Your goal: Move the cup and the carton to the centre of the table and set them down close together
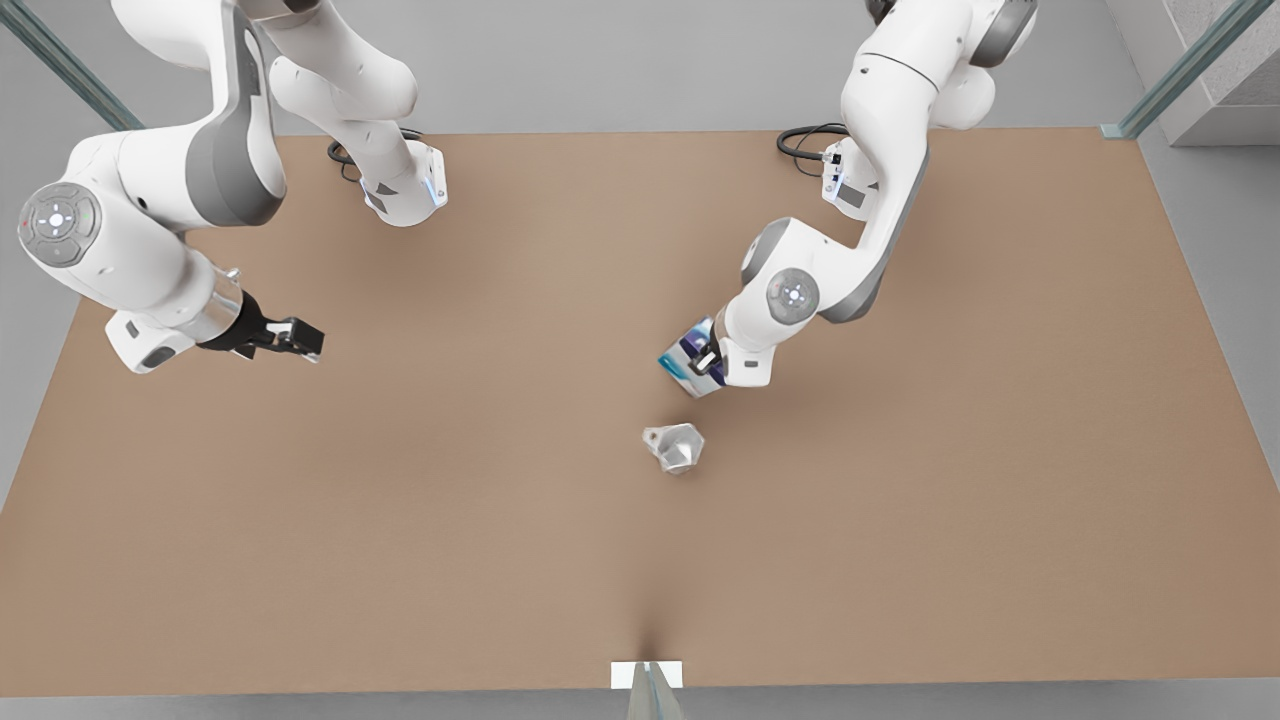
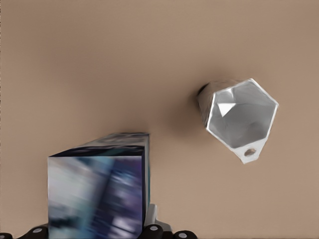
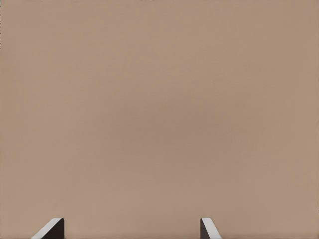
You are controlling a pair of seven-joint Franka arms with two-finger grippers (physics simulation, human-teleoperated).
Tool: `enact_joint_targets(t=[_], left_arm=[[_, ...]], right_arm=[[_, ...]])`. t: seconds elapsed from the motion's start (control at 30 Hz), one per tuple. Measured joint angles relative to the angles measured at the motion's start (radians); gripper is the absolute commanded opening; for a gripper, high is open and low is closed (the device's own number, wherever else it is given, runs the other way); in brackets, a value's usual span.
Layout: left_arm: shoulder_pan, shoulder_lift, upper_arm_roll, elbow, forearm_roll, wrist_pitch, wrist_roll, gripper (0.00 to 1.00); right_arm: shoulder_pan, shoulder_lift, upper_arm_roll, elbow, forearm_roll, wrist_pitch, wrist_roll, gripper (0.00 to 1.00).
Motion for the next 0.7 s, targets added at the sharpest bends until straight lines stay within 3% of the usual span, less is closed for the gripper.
enact_joint_targets(t=[0.1, 0.7], left_arm=[[0.0, 0.005, 0.0, 0.001, 0.012, -0.003, -0.001, 0.99], [0.014, 0.005, 0.0, 0.024, 0.071, 0.017, -0.008, 1.0]], right_arm=[[-0.003, 0.0, 0.0, 0.001, 0.0, -0.003, 0.0, 1.0], [-0.005, 0.013, 0.0, 0.039, 0.002, -0.008, -0.009, 1.0]])
